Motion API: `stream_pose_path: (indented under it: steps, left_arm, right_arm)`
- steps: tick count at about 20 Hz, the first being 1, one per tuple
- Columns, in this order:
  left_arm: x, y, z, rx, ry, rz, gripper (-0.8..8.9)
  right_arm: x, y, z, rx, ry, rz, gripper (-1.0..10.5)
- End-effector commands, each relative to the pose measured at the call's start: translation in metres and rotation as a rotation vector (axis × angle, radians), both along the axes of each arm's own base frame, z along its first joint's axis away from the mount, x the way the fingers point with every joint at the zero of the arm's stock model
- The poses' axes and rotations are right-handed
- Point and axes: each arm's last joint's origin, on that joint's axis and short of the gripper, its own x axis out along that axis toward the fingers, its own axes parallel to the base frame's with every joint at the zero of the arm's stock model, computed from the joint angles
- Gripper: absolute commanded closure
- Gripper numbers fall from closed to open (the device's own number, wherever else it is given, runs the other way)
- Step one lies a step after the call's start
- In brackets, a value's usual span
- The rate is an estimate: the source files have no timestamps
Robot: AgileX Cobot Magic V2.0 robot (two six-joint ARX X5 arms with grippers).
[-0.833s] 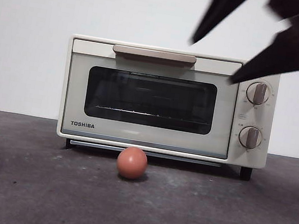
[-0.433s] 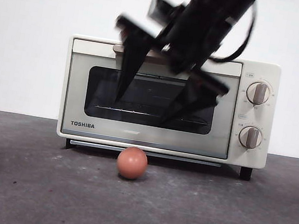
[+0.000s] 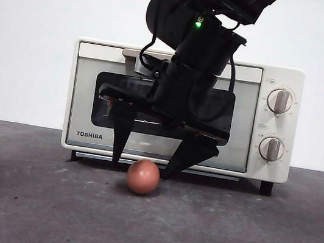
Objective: Eggoven
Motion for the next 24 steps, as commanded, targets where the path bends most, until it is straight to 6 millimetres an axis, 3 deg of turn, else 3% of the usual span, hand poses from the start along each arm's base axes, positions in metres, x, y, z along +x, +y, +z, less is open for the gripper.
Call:
stream_pose_path:
  steps: [1,10,24]
  left_arm:
    - [0.000,-0.001,0.007,-0.001,-0.038,-0.016,8.10]
    - [0.000,-0.001,0.008,-0.001,-0.041,-0.022,8.10]
    - [0.000,-0.001,0.008,-0.001,-0.042,-0.022,8.10]
  right_arm:
    - [0.003,0.008,-0.006,-0.006,-0.007,-0.014,5.5]
    - [0.006,0.009,-0.017,-0.025,0.004,-0.021,6.0]
    - [0.005,0.006,-0.022,-0.056,0.035,-0.019,9.2]
